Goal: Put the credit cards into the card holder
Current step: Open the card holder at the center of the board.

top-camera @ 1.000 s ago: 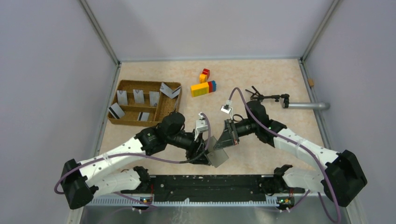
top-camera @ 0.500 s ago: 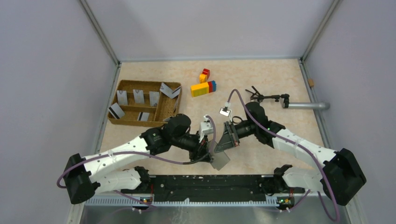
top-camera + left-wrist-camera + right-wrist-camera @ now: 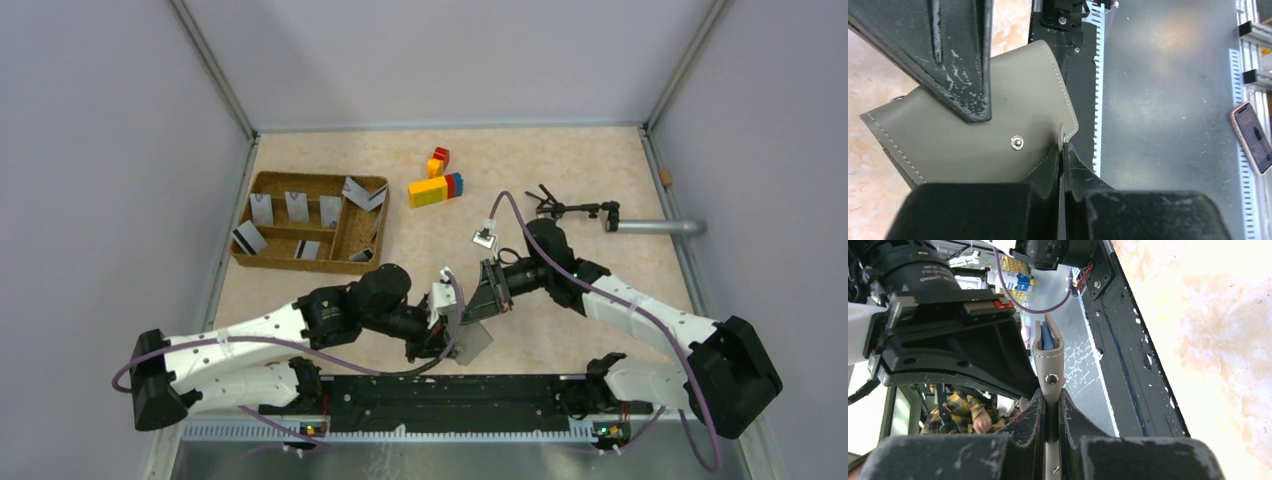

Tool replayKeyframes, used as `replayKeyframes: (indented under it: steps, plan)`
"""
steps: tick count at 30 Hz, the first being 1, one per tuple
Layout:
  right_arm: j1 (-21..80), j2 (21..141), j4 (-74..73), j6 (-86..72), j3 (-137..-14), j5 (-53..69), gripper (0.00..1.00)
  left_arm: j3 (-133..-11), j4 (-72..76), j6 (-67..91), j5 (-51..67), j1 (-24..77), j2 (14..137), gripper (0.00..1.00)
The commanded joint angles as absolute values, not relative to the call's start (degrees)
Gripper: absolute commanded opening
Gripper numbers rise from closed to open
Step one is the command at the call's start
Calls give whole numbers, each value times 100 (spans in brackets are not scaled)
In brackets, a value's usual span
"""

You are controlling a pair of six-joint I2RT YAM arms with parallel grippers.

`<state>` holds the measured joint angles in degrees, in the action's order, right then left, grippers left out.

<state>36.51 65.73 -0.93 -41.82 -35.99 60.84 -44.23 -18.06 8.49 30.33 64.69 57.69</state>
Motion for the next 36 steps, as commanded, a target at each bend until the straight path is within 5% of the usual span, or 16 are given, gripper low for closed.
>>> replayKeyframes:
  steps: [1, 3, 6, 11, 19, 27, 36]
  plan:
    - [3437, 6691, 249, -4109, -3732, 5533, 0, -4331, -1798, 622, 2984, 6808, 5536, 2]
    - [3437, 6698, 40, -3877, -3828, 5511, 0, -4468, -2127, 620, 2785, 6811, 5553, 37]
    - [3442, 6681, -807, -3258, -4064, 5403, 0, -4695, -2461, 703, 2328, 6812, 5424, 71]
    - [3560, 6624, -1654, -2490, -4307, 5068, 0, -4900, -2384, 1116, 1081, 6789, 4770, 98]
    - [3959, 5885, -320, -3289, -3720, 3171, 0, -4528, -1912, 3308, -939, 6063, 4452, 99]
    - [4192, 5458, 725, -3867, -3235, 2397, 0, -3245, -247, 4867, -473, 5535, 4399, 99]
    - [4201, 5382, 932, -3999, -3099, 2622, 0, -3054, -207, 4902, 268, 5213, 4815, 96]
